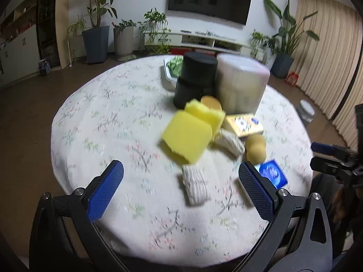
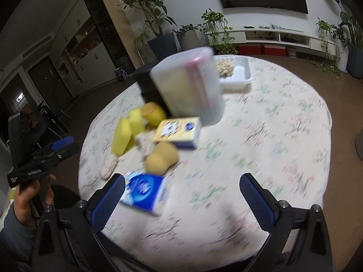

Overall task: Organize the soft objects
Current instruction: 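Withdraw both tools from the tray back toward the remaining objects, then grasp the grey knitted sock with the left tool while the right tool grasps the blue Vinda tissue pack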

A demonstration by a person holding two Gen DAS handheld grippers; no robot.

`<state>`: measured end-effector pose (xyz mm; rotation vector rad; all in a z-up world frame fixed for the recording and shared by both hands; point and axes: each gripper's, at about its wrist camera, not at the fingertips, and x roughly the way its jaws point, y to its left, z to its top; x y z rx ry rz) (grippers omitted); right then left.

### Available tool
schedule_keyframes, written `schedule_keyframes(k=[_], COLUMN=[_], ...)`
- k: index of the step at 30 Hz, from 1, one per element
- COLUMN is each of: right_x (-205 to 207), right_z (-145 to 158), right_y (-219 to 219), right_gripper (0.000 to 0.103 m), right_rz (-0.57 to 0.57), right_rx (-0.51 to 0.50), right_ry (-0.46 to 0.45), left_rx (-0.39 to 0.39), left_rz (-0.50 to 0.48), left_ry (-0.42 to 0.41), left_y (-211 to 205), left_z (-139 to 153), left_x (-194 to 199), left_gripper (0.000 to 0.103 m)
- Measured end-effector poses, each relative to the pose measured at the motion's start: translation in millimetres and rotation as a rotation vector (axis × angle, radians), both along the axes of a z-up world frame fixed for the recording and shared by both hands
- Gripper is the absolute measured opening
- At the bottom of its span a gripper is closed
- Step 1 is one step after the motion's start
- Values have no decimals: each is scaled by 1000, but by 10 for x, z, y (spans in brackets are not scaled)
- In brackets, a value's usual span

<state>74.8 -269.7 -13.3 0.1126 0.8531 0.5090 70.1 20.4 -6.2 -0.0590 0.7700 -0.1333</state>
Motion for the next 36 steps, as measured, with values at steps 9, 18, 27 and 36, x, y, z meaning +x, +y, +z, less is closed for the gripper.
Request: schedule_keyframes(k=[9, 18, 27, 36], right_x=[-202, -110, -54, -9], right_z=[-155, -233, -279, -385], right_y=[546, 540, 681, 763], right_gripper=[103, 101, 94, 94], right_rz=[7, -43, -39, -46], right_rx=[-119, -182, -233, -248], right_ry=[24, 82, 117, 159], left_rx=[20, 42, 14, 36], left_rz=[-23, 22, 55, 62], left_ry=[120, 171, 245, 244], left_y=[-228, -219, -142, -149], left_z=[-271, -368, -489, -514], left_x=[131, 247, 342, 345], left_gripper=[103, 103, 77, 74])
